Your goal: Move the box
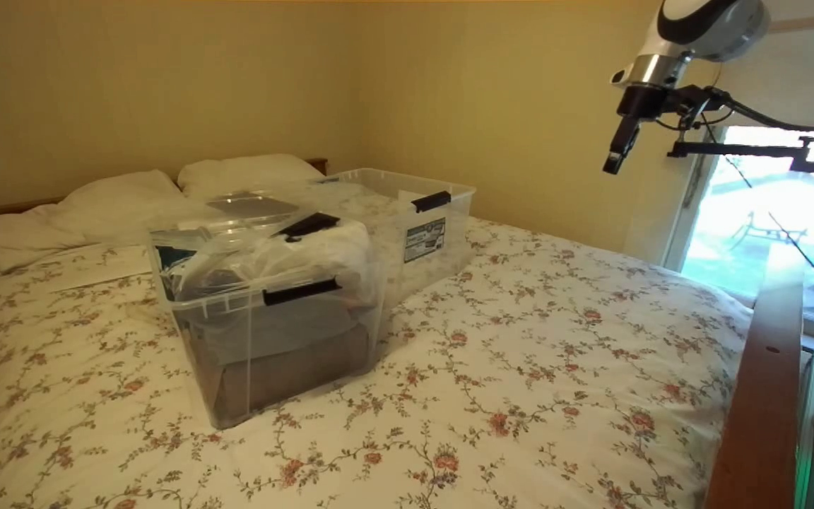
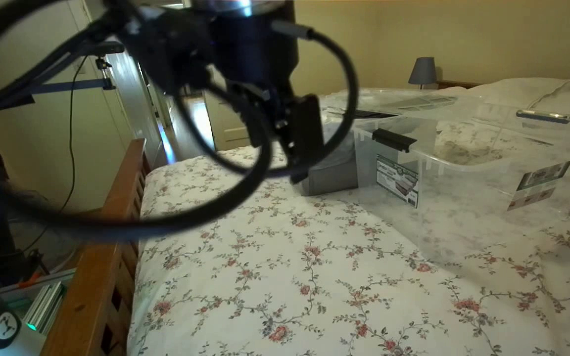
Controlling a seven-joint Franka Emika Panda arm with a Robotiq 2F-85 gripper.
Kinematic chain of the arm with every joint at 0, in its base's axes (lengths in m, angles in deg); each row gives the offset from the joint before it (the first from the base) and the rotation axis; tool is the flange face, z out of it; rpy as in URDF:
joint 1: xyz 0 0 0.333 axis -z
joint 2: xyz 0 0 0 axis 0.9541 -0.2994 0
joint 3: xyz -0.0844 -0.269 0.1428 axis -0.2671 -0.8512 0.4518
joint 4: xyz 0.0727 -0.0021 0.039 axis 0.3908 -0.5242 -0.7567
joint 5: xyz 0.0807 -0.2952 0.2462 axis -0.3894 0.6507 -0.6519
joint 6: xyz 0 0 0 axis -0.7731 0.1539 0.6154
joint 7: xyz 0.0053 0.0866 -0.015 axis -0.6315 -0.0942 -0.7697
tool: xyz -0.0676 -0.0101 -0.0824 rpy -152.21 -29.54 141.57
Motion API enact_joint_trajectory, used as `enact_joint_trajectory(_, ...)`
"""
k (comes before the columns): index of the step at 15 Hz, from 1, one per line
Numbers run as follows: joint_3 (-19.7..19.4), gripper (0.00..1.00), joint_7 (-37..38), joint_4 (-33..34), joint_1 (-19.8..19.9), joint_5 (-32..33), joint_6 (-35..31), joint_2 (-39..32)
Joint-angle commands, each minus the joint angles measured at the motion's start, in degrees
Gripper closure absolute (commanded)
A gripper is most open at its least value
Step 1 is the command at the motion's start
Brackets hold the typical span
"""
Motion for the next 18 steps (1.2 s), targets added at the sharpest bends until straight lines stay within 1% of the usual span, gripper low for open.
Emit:
enact_joint_trajectory(1,3.7,0.0,-1.2,12.0,-0.5,-0.3,-0.3,-10.9)
enact_joint_trajectory(2,4.8,0.0,-2.5,14.8,-0.4,0.3,0.3,-13.0)
enact_joint_trajectory(5,7.6,0.0,-10.7,24.6,0.3,-0.2,3.2,-20.4)
enact_joint_trajectory(7,9.7,0.0,-14.8,30.6,1.2,0.4,5.2,-24.8)
enact_joint_trajectory(11,13.8,0.0,-22.8,42.5,2.6,0.9,11.4,-33.2)
enact_joint_trajectory(12,13.8,0.0,-18.5,34.2,2.6,0.7,6.7,-27.7)
enact_joint_trajectory(14,14.8,0.0,-20.5,38.4,3.0,0.8,8.6,-30.8)
enact_joint_trajectory(15,15.0,0.0,-20.9,39.5,3.1,0.9,9.0,-31.7)
enact_joint_trajectory(18,15.0,0.0,-21.4,40.5,3.4,0.9,9.4,-32.3)
